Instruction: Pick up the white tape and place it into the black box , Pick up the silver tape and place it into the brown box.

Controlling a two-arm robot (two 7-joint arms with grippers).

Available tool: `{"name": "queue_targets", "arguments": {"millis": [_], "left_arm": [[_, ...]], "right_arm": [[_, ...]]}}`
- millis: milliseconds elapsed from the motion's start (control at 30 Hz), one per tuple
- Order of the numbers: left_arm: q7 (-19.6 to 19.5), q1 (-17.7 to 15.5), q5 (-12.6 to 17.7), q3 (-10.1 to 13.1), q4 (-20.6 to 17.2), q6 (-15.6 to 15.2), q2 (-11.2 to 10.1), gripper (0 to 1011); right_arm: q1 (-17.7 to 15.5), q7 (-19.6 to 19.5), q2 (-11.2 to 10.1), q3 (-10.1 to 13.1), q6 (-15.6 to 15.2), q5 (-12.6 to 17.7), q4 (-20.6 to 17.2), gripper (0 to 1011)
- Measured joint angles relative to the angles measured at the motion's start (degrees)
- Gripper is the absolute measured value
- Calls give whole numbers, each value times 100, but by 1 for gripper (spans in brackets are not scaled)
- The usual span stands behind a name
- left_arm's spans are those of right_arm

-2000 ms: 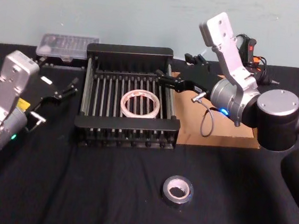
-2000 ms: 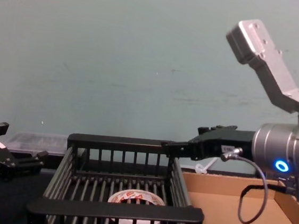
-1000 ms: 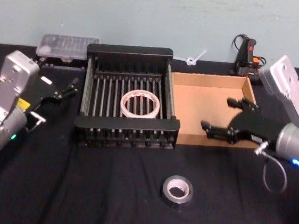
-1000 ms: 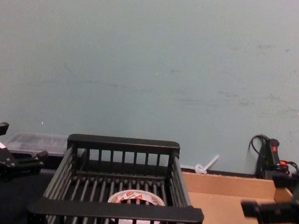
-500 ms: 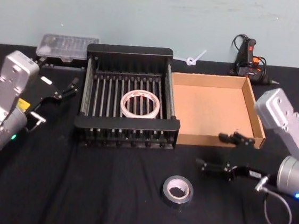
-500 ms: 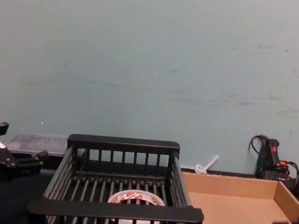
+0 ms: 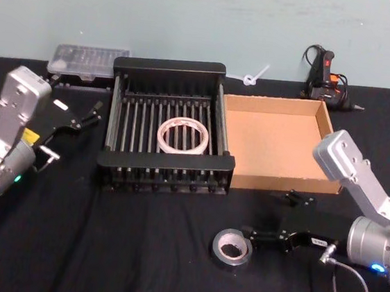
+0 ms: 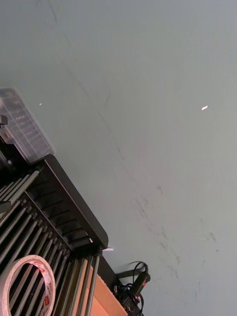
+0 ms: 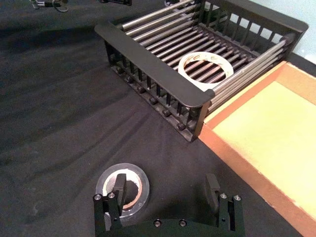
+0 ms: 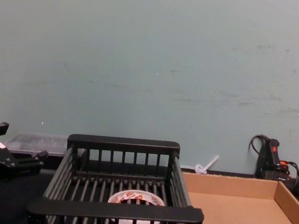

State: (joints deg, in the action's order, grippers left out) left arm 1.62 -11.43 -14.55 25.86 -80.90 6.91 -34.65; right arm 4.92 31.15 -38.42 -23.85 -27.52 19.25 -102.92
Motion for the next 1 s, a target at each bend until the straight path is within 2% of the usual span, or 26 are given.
{"name": "queue_targets", "arguments": {"millis": [567, 1000], "left_arm": [[0, 0, 0, 0, 0, 0, 0, 1001], [0, 0, 0, 0, 0, 0, 0, 1001]], "right_arm": [[231, -39, -39, -420, -137, 105, 209, 1002], [409, -84, 2, -644, -176, 105, 417, 1002]]}}
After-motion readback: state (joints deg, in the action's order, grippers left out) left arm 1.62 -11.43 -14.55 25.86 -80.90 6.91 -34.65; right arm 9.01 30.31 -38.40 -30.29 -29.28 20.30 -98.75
